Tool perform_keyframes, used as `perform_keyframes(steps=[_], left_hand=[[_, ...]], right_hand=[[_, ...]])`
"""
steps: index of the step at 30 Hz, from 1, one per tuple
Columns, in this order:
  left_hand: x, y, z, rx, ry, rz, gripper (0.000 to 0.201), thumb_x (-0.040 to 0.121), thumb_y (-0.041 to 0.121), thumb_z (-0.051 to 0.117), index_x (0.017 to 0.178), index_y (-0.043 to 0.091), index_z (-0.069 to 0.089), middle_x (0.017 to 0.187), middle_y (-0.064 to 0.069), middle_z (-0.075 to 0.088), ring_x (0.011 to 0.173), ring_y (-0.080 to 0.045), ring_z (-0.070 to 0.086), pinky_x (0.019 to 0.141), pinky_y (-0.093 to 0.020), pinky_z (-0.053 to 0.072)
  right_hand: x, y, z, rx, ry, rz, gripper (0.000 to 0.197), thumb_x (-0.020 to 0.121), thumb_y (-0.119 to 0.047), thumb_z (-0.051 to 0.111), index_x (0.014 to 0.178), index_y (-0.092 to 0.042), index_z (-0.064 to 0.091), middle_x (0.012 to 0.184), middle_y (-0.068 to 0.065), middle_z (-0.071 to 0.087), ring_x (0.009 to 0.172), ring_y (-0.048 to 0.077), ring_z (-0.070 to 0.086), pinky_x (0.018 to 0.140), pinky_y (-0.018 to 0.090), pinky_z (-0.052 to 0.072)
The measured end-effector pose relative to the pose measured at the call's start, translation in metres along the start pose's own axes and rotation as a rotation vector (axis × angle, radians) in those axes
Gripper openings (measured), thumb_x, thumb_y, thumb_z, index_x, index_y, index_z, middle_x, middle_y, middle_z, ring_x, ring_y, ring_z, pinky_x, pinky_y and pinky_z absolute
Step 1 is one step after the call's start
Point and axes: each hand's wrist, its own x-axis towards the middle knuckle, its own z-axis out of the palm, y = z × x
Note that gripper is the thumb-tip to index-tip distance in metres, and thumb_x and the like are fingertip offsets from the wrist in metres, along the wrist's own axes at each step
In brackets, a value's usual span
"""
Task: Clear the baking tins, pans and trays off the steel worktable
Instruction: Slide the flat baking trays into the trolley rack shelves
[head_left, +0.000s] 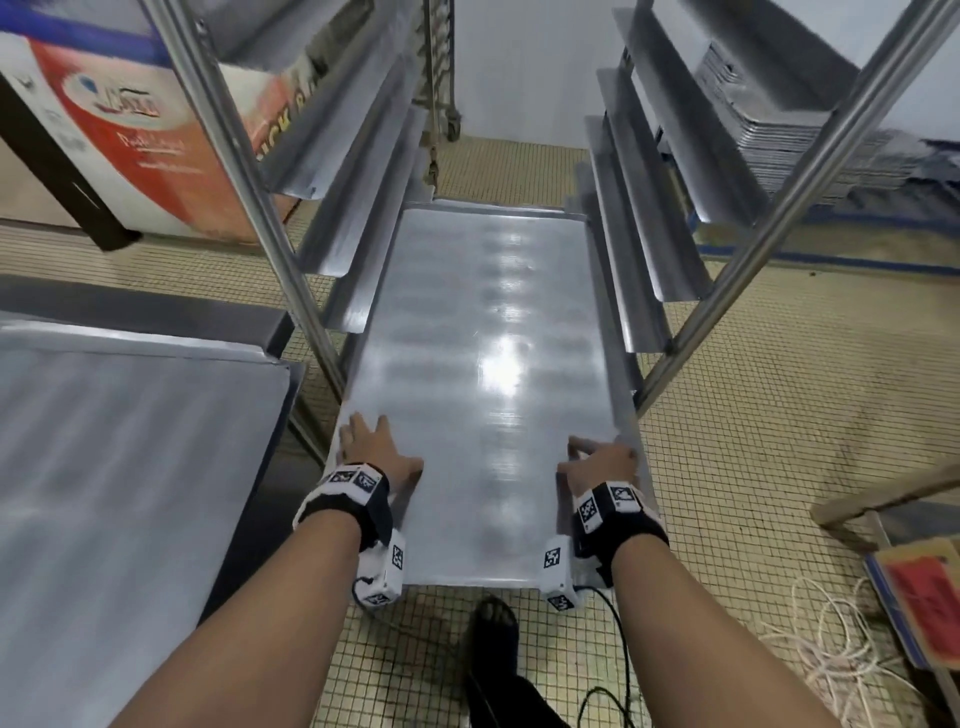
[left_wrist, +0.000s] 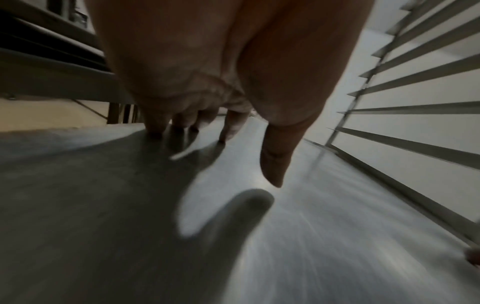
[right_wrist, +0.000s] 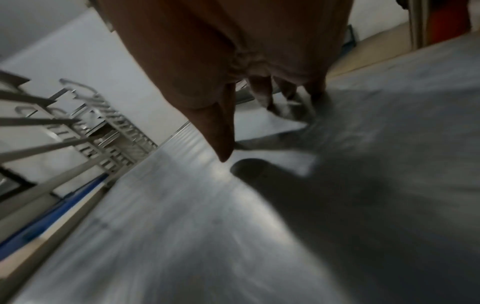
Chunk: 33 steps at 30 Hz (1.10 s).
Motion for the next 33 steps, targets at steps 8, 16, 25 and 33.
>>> perform_keyframes(steps=[8, 16, 25, 33], left_hand=[[-0.077, -0.026, 0.042, 0.083, -0.096, 0.357, 0.115, 0.068, 0.086, 0.053, 0.158, 0.026, 0.014, 0.165, -0.002, -0.011, 0.152, -0.027, -0.01, 0.12, -0.059, 0.001], [-0.105, -0.04, 0.062, 0.279, -0.053, 0.449, 0.113, 0.075, 0.057, 0.075, 0.158, 0.026, 0.005, 0.165, 0.001, -0.015, 0.152, -0.023, -0.015, 0.118, -0.059, -0.008], [-0.086, -0.021, 0.069, 0.437, 0.033, 0.38, 0.102, 0.084, -0.006, 0.062, 0.157, 0.022, -0.003, 0.164, -0.006, -0.018, 0.151, -0.032, -0.016, 0.114, -0.069, 0.001], [-0.042, 0.003, 0.053, 0.416, 0.043, 0.369, 0.107, 0.079, -0.012, 0.059, 0.157, 0.022, -0.004, 0.164, -0.005, -0.019, 0.15, -0.03, -0.018, 0.115, -0.068, 0.0]], right_hand=[[-0.075, 0.058, 0.016, -0.256, -0.059, -0.383, 0.065, 0.088, -0.054, 0.062, 0.146, -0.03, 0.044, 0.164, 0.004, 0.015, 0.152, 0.027, 0.008, 0.123, 0.048, 0.012], [-0.091, 0.101, 0.029, -0.535, -0.024, -0.603, 0.1, 0.08, -0.057, 0.071, 0.156, -0.03, 0.013, 0.165, -0.002, -0.002, 0.152, 0.025, -0.006, 0.122, 0.041, -0.001], [-0.074, 0.094, 0.041, -0.546, 0.132, -0.648, 0.087, 0.085, 0.0, 0.063, 0.155, -0.028, 0.019, 0.165, 0.006, 0.007, 0.153, 0.029, 0.001, 0.122, 0.043, 0.0], [-0.032, 0.065, 0.036, -0.549, 0.147, -0.642, 0.09, 0.084, -0.002, 0.064, 0.155, -0.029, 0.016, 0.166, 0.004, 0.004, 0.153, 0.026, -0.003, 0.123, 0.043, -0.001]])
